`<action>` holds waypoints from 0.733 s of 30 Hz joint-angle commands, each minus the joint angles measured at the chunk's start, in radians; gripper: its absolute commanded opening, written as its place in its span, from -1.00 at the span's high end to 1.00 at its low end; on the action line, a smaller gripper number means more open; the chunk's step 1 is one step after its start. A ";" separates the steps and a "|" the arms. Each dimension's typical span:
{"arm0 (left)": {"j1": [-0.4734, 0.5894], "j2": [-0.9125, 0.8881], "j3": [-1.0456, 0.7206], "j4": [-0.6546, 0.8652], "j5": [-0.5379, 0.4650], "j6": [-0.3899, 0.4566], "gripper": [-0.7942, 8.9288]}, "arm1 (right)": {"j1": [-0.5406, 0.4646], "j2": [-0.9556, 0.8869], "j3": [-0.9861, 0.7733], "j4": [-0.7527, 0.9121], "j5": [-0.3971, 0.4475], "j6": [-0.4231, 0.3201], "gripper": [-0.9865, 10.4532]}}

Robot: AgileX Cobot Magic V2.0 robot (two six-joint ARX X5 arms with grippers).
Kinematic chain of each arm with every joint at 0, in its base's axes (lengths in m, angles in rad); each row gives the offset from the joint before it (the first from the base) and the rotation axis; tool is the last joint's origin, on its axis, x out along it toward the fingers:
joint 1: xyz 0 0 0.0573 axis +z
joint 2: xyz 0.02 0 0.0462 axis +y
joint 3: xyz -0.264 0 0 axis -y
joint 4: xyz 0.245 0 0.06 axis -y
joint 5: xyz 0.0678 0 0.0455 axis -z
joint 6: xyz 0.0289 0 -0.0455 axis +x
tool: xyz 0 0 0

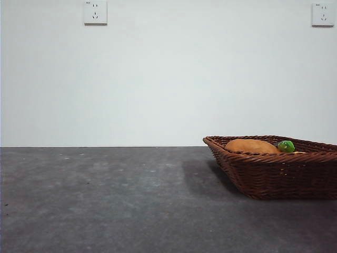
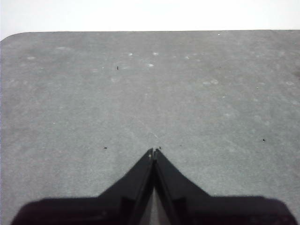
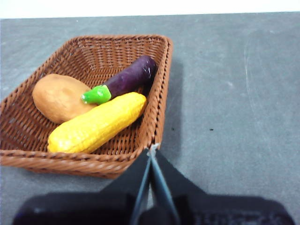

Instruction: Help me put the vegetables on the table into the basket

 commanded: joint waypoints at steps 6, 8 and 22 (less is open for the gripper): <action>0.003 -0.001 -0.010 0.006 0.000 -0.009 0.84 | 0.000 -0.003 -0.010 0.008 0.001 0.010 0.82; 0.003 -0.001 -0.010 0.006 0.000 -0.009 0.84 | 0.000 -0.003 -0.010 0.006 0.001 0.010 0.82; 0.003 -0.001 -0.010 0.006 0.000 -0.009 0.84 | 0.000 -0.003 -0.008 0.001 0.001 0.010 0.82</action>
